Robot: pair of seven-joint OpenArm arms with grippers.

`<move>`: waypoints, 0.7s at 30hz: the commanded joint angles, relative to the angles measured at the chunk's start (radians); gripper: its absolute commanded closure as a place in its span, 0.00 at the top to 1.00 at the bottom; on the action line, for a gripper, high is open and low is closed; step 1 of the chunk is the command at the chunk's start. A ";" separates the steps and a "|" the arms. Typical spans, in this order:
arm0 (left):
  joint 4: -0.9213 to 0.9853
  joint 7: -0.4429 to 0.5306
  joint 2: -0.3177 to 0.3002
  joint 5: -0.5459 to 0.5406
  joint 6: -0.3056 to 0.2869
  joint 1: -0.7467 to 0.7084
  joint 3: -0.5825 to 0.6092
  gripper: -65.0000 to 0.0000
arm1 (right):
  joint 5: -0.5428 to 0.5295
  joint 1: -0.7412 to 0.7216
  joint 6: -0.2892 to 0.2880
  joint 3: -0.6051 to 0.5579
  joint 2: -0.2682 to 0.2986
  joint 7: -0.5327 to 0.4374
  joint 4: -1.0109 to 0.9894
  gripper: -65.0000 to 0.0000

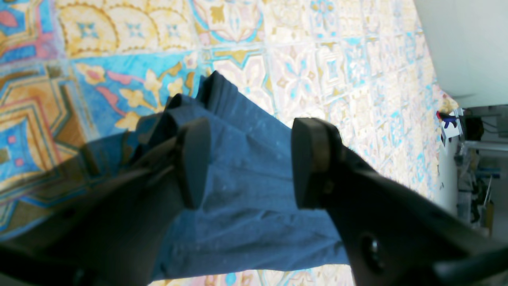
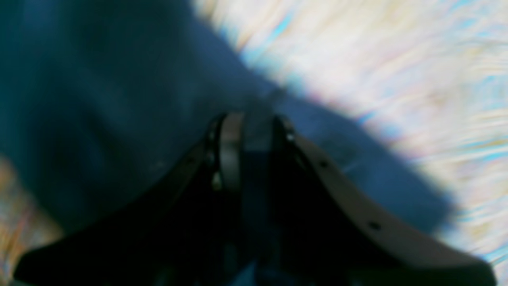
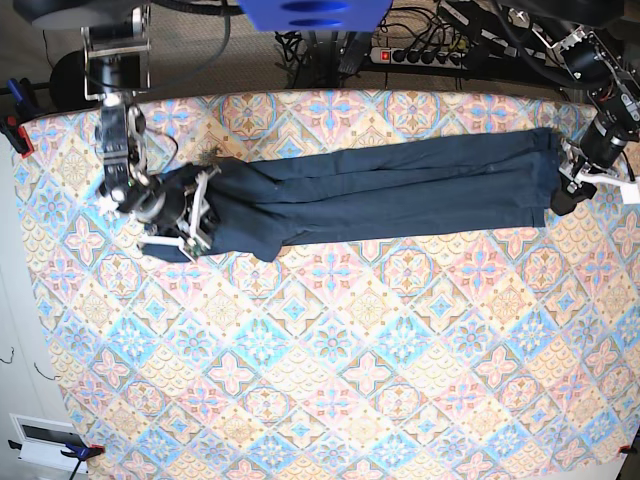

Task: Layout the t-shirt on the table in an organized manner, then fold the t-shirt properly
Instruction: 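Hold the collar end with the right gripper and straighten the strip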

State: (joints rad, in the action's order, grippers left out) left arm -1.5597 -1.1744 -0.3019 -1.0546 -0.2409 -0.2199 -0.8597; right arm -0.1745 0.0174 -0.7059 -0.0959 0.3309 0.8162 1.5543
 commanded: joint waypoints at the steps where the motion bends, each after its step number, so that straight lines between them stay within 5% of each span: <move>1: -0.015 0.015 -0.021 -0.022 -0.008 0.006 -0.005 0.47 | -0.003 -0.012 0.008 0.034 0.021 -0.018 0.042 0.20; 15: -0.015 0.006 -0.029 -0.013 -0.008 0.038 -0.005 0.48 | -0.003 0.091 0.008 0.063 0.020 -0.022 0.019 0.20; 21: -0.015 -0.078 -0.076 0.029 -0.008 0.021 -0.003 0.48 | -0.003 0.091 0.008 0.063 0.020 -0.025 -0.025 0.20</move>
State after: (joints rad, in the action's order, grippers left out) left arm -1.5597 -1.2583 -0.3580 -1.0046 -0.2436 -0.2077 -0.8593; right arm -0.1951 0.1104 -0.6956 -0.0326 0.3412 0.7601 1.5288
